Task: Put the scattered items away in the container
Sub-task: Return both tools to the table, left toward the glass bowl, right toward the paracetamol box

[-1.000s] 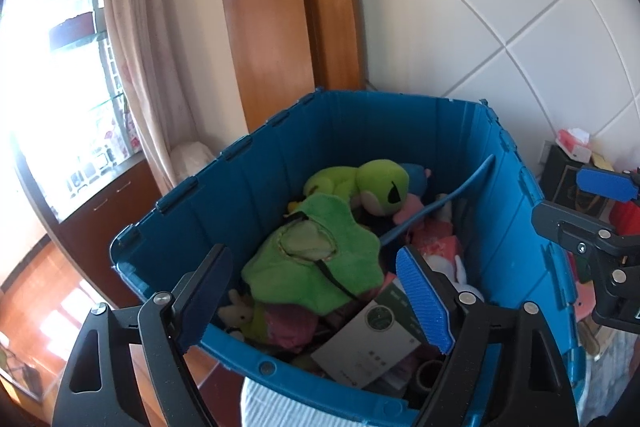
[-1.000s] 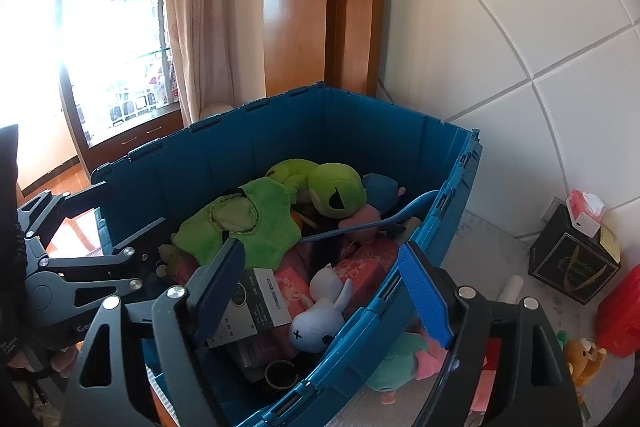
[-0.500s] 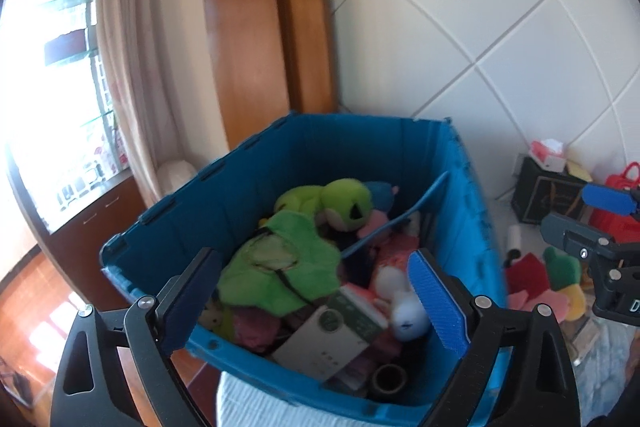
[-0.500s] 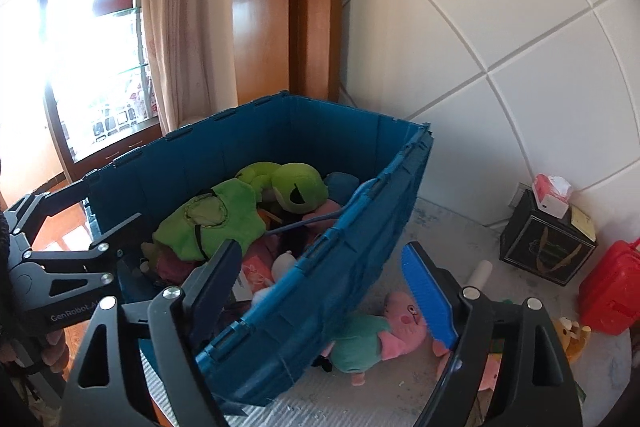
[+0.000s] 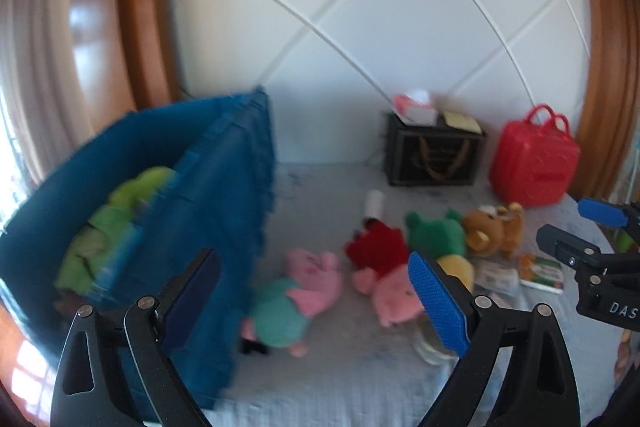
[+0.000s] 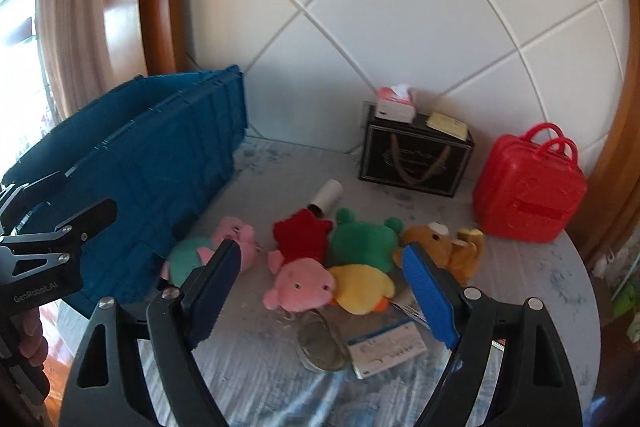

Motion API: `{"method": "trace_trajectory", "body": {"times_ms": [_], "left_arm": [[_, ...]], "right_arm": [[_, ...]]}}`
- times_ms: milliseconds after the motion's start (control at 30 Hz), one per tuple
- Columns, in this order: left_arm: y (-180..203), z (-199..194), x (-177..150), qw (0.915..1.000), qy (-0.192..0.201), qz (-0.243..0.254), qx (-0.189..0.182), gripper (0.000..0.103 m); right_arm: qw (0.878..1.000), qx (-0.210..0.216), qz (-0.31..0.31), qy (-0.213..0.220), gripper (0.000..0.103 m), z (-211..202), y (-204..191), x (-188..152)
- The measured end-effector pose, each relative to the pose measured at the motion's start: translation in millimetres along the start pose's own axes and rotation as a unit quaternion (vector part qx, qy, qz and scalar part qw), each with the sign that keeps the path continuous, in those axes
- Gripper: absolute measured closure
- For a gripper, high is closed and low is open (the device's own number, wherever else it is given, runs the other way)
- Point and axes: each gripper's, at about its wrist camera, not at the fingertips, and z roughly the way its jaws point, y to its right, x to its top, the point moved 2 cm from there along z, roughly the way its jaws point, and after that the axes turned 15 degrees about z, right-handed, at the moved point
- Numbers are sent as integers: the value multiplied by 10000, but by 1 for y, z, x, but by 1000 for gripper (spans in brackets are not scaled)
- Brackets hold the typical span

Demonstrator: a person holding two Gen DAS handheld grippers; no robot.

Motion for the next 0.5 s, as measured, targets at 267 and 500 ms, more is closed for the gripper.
{"method": "trace_trajectory", "body": {"times_ms": [267,500], "left_arm": [[120,97,-36,9927,-1066,109,-559,7],[179,168,-76,9817,-1784,-40,-662,7]], "right_arm": [[9934,-529,607,-813,20,56,123,-49],[9815,-626,1048,-1477,20,111,183,-102]]}}
